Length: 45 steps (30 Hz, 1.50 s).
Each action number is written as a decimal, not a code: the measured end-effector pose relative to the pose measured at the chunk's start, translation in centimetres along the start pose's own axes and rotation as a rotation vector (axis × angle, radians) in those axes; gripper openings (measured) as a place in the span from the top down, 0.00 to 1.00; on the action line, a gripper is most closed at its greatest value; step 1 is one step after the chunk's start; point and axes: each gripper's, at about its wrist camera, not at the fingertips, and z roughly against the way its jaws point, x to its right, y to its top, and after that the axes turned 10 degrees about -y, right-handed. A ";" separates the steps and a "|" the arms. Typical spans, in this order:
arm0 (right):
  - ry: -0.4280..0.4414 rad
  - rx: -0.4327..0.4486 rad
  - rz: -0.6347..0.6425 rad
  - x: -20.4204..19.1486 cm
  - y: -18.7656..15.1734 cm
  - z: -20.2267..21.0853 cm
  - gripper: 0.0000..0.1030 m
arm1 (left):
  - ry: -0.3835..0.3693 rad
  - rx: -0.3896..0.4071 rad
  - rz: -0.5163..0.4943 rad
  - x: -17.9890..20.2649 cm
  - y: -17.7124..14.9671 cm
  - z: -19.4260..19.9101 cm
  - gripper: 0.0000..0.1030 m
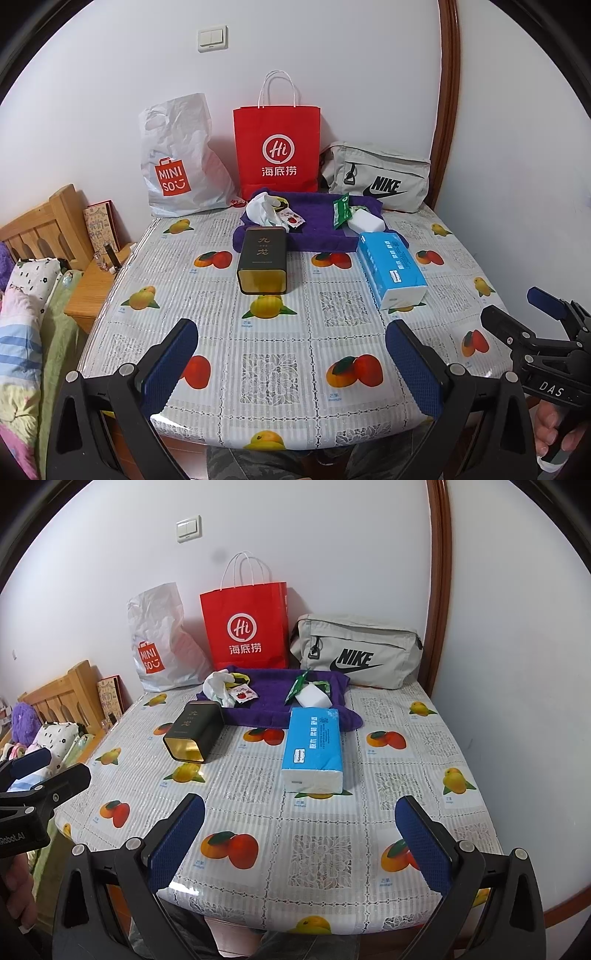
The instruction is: Organize soft objects
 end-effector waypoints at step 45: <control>0.001 -0.002 0.004 -0.2 0.2 0.1 0.01 | -0.002 -0.001 0.001 0.0 0.0 0.1 0.01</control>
